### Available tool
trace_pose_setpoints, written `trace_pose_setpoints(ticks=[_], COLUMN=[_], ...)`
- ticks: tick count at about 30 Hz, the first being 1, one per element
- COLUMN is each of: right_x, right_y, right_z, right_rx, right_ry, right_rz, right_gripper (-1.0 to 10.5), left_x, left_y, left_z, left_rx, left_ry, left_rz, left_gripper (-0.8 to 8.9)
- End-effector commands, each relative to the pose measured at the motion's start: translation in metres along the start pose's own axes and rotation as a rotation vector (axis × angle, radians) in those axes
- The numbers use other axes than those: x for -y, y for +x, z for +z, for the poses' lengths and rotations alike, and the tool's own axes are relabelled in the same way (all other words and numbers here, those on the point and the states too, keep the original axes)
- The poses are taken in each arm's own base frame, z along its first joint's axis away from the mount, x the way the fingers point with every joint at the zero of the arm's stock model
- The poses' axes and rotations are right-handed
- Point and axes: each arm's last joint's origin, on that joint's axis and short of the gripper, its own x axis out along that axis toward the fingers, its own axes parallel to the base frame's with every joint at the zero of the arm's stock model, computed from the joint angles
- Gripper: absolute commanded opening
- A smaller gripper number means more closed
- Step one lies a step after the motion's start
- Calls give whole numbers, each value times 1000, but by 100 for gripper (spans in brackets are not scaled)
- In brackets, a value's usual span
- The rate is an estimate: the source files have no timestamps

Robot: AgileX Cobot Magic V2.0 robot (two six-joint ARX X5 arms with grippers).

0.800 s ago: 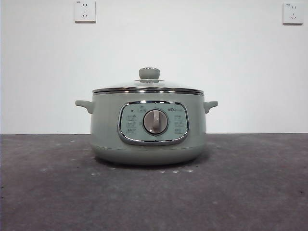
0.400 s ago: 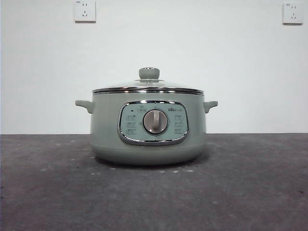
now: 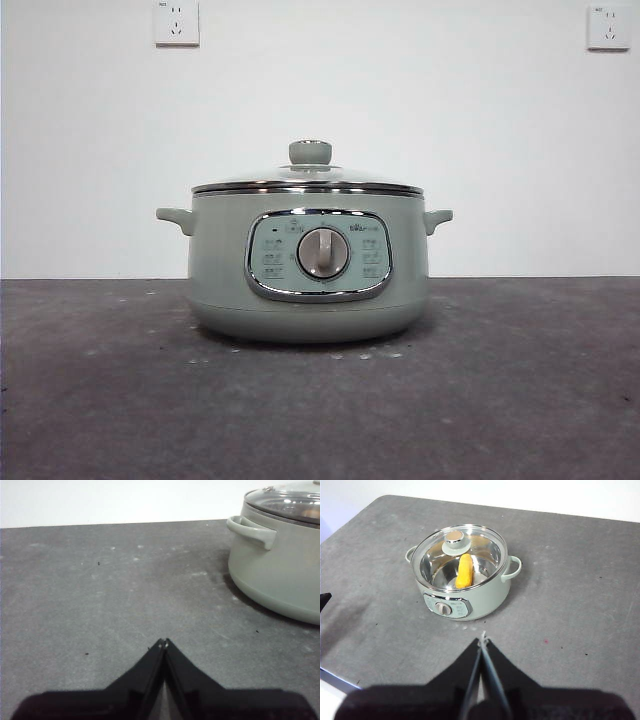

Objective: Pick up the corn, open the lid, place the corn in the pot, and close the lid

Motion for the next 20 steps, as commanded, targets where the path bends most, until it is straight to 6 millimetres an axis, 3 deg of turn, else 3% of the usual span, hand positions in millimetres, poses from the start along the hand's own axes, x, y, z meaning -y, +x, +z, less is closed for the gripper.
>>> trace_pose_setpoints(ticks=[1, 8, 12, 16, 20], right_x=[1, 6, 7, 16, 29], right_y=[1, -4, 3, 28, 66], right_z=[-3, -2, -18, -48, -86], right_rx=[-26, 155, 324, 444, 523], right_ry=[-31, -56, -63, -64, -57], right_rz=[-33, -183, -214, -327, -388], right_gripper=[2, 2, 2, 2, 2], left_x=[-1, -1, -1, -1, -1], left_y=[1, 1, 1, 1, 1], left_z=[-3, -3, -3, -3, -3], left_rx=[-8, -8, -8, -8, -8], left_ry=[-9, -9, -9, -9, -9], left_rz=[3, 3, 3, 3, 3], left_gripper=[-3, -3, -3, -3, -3])
